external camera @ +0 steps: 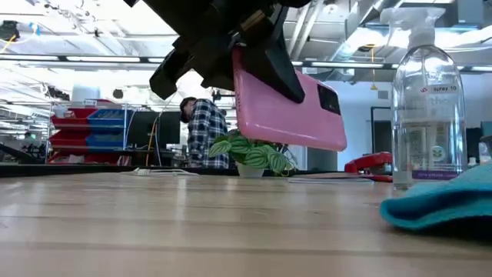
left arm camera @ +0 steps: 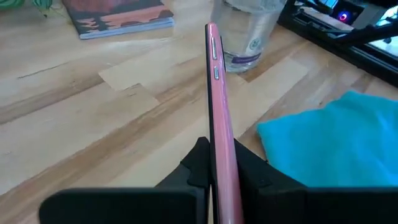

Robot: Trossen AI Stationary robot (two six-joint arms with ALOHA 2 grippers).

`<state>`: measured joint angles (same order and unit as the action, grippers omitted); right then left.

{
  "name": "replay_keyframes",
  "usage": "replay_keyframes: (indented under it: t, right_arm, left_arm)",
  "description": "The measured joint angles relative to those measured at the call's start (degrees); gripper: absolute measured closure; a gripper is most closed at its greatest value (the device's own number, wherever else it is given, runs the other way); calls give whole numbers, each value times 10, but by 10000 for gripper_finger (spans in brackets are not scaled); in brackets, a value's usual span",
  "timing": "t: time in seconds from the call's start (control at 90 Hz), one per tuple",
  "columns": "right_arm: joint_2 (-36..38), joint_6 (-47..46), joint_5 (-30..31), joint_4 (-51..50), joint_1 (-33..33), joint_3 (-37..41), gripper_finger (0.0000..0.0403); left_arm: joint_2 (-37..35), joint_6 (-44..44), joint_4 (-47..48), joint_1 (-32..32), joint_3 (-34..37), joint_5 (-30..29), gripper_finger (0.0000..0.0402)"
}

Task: Apply microfiber cloth
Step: Wipe the back and front of the pink cellphone with the blue microfiber cloth

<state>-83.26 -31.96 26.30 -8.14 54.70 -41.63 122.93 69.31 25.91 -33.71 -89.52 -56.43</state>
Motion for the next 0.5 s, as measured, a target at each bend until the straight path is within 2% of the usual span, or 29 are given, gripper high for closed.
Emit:
replay_keyframes:
  t: [0.156,0.333,0.422,0.5]
  right_arm:
    - [-70,43,-36,37,-41,0,268]
    - [-129,52,-38,92,-40,0,384]
    - [-134,42,-16,109,-33,0,394]
    - [-118,20,35,110,-28,0,400]
  left_arm:
    - [0,7,0,0,0,9,390]
    - [0,24,-1,1,0,12,390]
    - [0,28,-6,1,0,23,390]
    - [0,21,-28,1,0,24,390]
